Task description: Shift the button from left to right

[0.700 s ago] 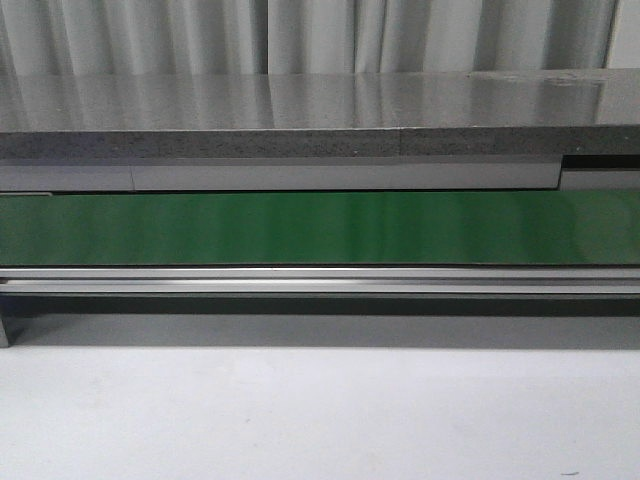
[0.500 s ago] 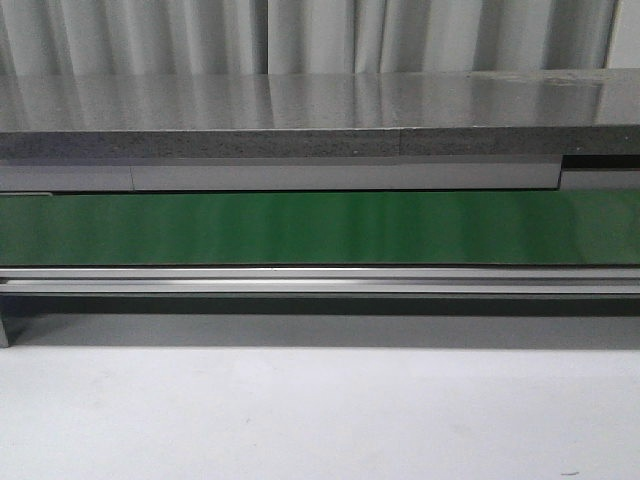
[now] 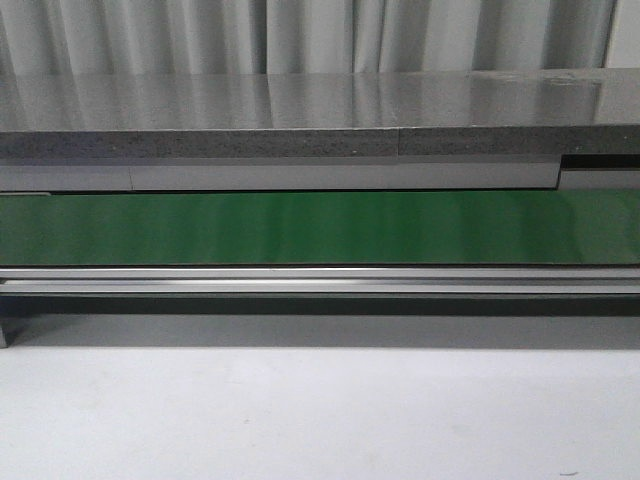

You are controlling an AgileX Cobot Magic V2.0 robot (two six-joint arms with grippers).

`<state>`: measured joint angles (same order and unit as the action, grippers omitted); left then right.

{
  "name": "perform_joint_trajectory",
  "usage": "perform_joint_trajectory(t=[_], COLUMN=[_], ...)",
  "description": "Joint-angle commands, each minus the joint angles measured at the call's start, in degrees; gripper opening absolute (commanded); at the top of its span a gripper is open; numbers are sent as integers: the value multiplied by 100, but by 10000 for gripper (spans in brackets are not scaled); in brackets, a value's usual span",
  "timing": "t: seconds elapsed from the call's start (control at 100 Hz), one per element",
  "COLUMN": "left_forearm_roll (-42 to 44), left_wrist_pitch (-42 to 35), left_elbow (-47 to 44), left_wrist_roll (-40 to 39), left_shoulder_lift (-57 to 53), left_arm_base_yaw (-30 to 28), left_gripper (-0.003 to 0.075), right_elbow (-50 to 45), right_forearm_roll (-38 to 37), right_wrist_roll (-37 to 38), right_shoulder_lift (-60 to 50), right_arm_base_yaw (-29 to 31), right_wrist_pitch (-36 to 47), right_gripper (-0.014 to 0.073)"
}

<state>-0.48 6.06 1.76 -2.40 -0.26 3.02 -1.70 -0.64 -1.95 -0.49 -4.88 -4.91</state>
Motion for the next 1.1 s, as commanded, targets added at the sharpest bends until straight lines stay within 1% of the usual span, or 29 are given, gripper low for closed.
perform_joint_trajectory(t=[0.0, 0.13, 0.32, 0.44, 0.54, 0.71, 1.09], left_forearm_roll=[-109, -163, -80, -9, 48, 48, 48], left_wrist_pitch=[-129, 720, 2358, 3029, 2909, 2924, 2949], left_elbow=[494, 1290, 2678, 3404, 3705, 3790, 3790], left_wrist_roll=[-52, -52, -52, -52, -52, -52, -52], left_shoulder_lift=[95, 672, 1980, 2841, 3384, 4003, 4549], left_arm_base_yaw=[-11, -11, -11, -11, -11, -11, -11], left_gripper=[5, 5, 5, 5, 5, 5, 14], right_elbow=[3, 3, 3, 3, 3, 3, 3], right_forearm_roll=[-57, -57, -57, -57, -57, -57, -57], right_wrist_roll=[3, 3, 3, 3, 3, 3, 3], right_shoulder_lift=[-98, -98, -98, -98, -98, -98, -98], right_arm_base_yaw=[10, 10, 10, 10, 10, 10, 10], right_wrist_pitch=[491, 491, 491, 491, 491, 491, 491], right_gripper=[-69, -69, -69, -69, -69, -69, -69])
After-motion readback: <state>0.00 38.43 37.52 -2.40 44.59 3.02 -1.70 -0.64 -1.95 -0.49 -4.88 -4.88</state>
